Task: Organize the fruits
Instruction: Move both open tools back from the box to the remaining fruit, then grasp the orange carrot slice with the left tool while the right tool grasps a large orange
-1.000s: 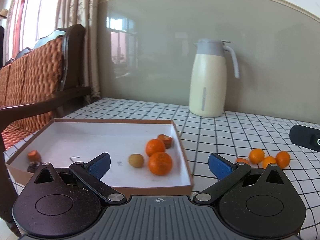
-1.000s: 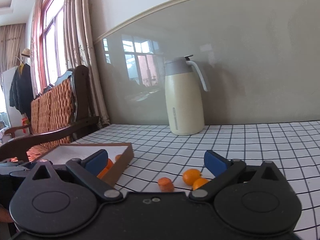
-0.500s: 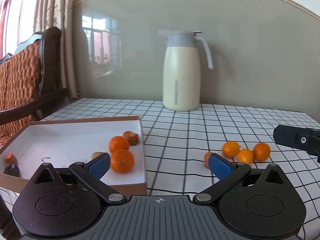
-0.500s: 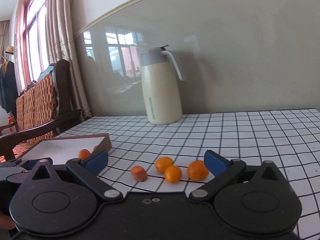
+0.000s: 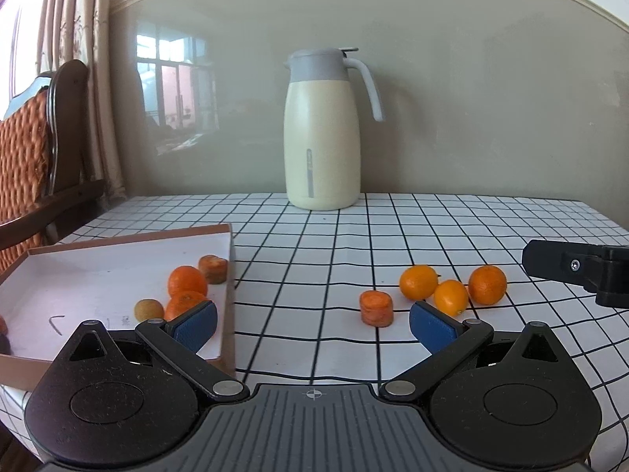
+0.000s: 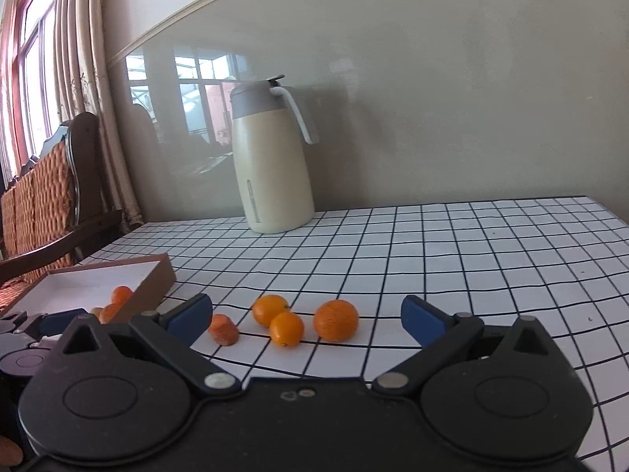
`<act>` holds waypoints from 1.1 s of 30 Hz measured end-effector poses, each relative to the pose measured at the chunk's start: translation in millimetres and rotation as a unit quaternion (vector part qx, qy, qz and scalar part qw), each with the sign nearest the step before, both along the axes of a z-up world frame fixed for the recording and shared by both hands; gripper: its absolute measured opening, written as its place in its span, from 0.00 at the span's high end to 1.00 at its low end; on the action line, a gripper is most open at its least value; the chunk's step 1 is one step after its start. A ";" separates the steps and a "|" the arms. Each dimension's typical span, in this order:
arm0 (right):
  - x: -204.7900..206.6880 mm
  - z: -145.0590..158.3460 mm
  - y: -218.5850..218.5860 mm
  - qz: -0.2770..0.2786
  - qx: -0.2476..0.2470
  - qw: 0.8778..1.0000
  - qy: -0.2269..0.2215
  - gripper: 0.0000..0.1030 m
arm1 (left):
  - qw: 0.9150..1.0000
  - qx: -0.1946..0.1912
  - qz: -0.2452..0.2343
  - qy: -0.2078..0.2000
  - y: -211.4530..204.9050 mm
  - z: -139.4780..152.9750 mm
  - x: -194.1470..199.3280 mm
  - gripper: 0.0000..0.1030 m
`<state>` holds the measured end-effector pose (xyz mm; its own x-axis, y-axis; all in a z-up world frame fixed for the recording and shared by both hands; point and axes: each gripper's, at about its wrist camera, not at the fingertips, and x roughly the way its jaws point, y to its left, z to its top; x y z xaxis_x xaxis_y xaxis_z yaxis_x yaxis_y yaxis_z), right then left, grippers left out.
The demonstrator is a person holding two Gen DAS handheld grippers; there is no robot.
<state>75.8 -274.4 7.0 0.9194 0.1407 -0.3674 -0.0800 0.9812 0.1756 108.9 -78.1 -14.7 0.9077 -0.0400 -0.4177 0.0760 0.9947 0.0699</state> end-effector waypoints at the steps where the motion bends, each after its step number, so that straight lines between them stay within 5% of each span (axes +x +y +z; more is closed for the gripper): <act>1: 0.5 -0.7 -0.7 -0.002 -0.002 1.000 0.002 0.06 | 1.000 -0.001 -0.001 0.002 -1.2 -0.4 1.1 0.00; 33: 21.0 -12.6 -16.1 -0.041 0.023 0.998 0.037 0.10 | 0.999 -0.004 -0.013 0.035 -29.4 -17.4 34.0 0.03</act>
<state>96.9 -290.5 -5.5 0.8991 0.0839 -0.4296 0.0157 0.9746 0.2233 143.0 -107.5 -32.1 0.8749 -0.0668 -0.4797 0.1066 0.9927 0.0561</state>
